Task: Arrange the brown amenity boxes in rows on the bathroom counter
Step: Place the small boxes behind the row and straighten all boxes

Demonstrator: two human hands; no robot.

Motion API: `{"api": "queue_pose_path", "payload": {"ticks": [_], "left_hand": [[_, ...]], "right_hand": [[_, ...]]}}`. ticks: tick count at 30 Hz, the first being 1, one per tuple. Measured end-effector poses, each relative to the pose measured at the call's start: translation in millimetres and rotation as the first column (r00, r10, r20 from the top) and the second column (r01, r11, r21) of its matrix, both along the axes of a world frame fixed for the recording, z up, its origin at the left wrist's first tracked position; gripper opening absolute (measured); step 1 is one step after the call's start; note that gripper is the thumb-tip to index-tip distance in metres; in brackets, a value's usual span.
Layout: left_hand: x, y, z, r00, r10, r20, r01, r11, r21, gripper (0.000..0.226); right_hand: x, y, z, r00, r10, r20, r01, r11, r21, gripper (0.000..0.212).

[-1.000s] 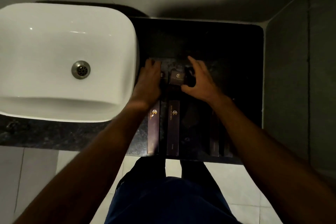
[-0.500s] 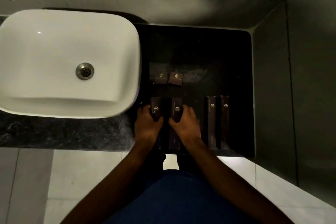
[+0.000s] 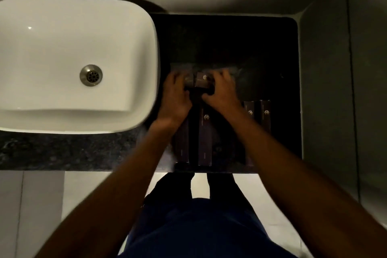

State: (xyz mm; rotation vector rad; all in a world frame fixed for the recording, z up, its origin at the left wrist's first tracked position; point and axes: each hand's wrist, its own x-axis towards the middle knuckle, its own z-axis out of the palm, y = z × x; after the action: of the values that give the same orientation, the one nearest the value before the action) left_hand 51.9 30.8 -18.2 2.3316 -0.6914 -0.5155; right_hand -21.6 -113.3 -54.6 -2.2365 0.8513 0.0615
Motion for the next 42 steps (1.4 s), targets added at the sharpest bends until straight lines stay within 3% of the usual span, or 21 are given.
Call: {"api": "queue_pose_path", "payload": {"ticks": [2, 5, 9, 16, 20, 22, 23, 25, 27, 29, 31, 33, 35, 37, 42], "left_hand": [[27.5, -20.6, 4.1, 0.985, -0.17, 0.024, 0.164, 0.974, 0.158, 0.069], [48.9, -41.8, 3.7, 0.933, -0.36, -0.009, 0.321, 0.82, 0.473, 0.066], [49.3, -45.6, 0.5, 0.908, -0.418, -0.037, 0.356, 0.719, 0.597, 0.064], [51.1, -44.0, -2.1, 0.917, -0.399, -0.006, 0.336, 0.764, 0.551, 0.056], [55.1, -43.9, -6.9, 0.931, -0.364, -0.028, 0.322, 0.785, 0.53, 0.076], [57.5, -52.4, -7.0, 0.957, -0.282, -0.065, 0.278, 0.839, 0.468, 0.091], [57.4, -64.5, -7.4, 0.969, -0.239, -0.069, 0.246, 0.886, 0.394, 0.092], [58.3, -101.5, -9.9, 0.987, -0.149, -0.068, 0.16, 0.965, 0.206, 0.083], [61.5, -148.3, -16.5, 0.995, -0.095, -0.025, 0.097, 0.99, 0.099, 0.078], [65.9, -192.8, -24.9, 0.996, -0.091, 0.018, 0.089, 0.991, 0.096, 0.085], [70.8, -225.9, -35.2, 0.989, -0.131, 0.069, 0.115, 0.972, 0.205, 0.089], [76.0, -245.4, -45.4, 0.966, -0.216, 0.139, 0.163, 0.934, 0.319, 0.079], [75.1, -255.2, -48.0, 0.932, -0.321, 0.168, 0.25, 0.905, 0.343, 0.059], [59.4, -249.2, -44.0, 0.933, -0.342, 0.113, 0.305, 0.917, 0.259, 0.047], [-34.5, -184.6, -32.1, 0.917, -0.387, -0.099, 0.391, 0.92, 0.022, 0.041]], "right_hand": [[18.9, -17.9, -3.2, 0.985, 0.148, -0.084, -0.148, 0.989, 0.0, 0.081], [31.2, -32.2, -9.5, 0.942, 0.307, -0.138, -0.318, 0.946, -0.068, 0.082], [36.8, -39.4, -12.0, 0.911, 0.391, -0.126, -0.405, 0.909, -0.103, 0.072], [37.4, -37.1, -10.3, 0.901, 0.416, -0.122, -0.427, 0.9, -0.087, 0.07], [26.1, -47.3, 1.8, 0.923, 0.383, -0.037, -0.382, 0.924, 0.034, 0.074], [3.2, -62.9, 8.7, 0.978, 0.072, 0.194, -0.084, 0.995, 0.056, 0.054], [-14.9, -73.9, 10.4, 0.937, -0.157, 0.313, 0.153, 0.987, 0.037, 0.039], [-56.2, -95.8, 10.9, 0.733, -0.546, 0.406, 0.581, 0.813, 0.042, 0.027], [-87.9, -112.1, 4.5, 0.636, -0.72, 0.278, 0.738, 0.673, 0.052, 0.039], [-103.5, -125.3, -9.5, 0.693, -0.715, 0.091, 0.718, 0.696, 0.002, 0.063], [-103.3, -138.8, -19.3, 0.739, -0.673, 0.03, 0.674, 0.739, -0.016, 0.073], [-96.6, -152.5, -25.6, 0.771, -0.635, 0.057, 0.637, 0.77, -0.04, 0.067], [-90.7, -163.7, -32.7, 0.84, -0.536, 0.079, 0.541, 0.838, -0.065, 0.048], [-88.1, -164.2, -37.3, 0.923, -0.378, 0.076, 0.382, 0.923, -0.049, 0.033], [-98.9, -162.7, -35.6, 0.974, -0.223, 0.035, 0.217, 0.967, 0.13, 0.042]]}}
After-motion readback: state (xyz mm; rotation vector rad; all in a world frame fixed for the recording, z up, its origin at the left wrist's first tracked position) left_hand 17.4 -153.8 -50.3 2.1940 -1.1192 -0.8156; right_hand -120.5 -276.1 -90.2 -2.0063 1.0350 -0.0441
